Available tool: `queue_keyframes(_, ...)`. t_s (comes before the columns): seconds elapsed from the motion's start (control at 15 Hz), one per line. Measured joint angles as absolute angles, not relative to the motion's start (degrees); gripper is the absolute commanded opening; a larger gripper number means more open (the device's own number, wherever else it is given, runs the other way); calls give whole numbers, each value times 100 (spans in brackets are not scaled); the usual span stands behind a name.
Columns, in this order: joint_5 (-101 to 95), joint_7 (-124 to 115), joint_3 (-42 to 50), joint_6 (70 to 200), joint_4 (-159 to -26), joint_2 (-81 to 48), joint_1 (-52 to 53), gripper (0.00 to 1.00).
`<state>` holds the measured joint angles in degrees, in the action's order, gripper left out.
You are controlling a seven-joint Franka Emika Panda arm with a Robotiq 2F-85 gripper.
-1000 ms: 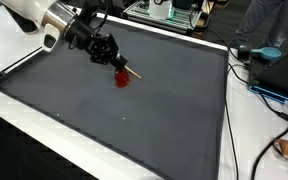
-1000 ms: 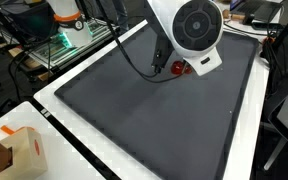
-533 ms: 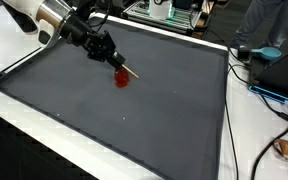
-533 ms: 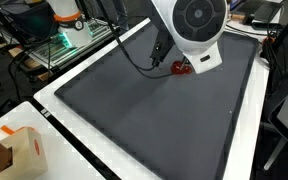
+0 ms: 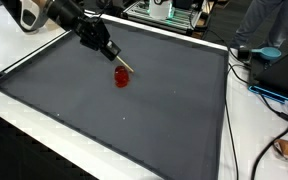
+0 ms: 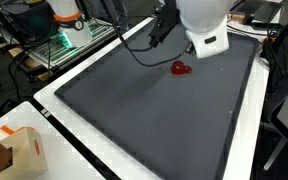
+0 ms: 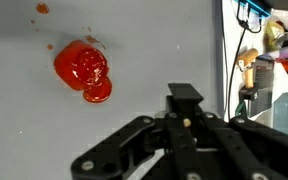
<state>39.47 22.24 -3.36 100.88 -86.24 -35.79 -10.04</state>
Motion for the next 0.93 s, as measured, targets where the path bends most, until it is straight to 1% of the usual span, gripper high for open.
queue_keyframes(0.93,977,-233,-40,10099,-8618,-2945,-63,3)
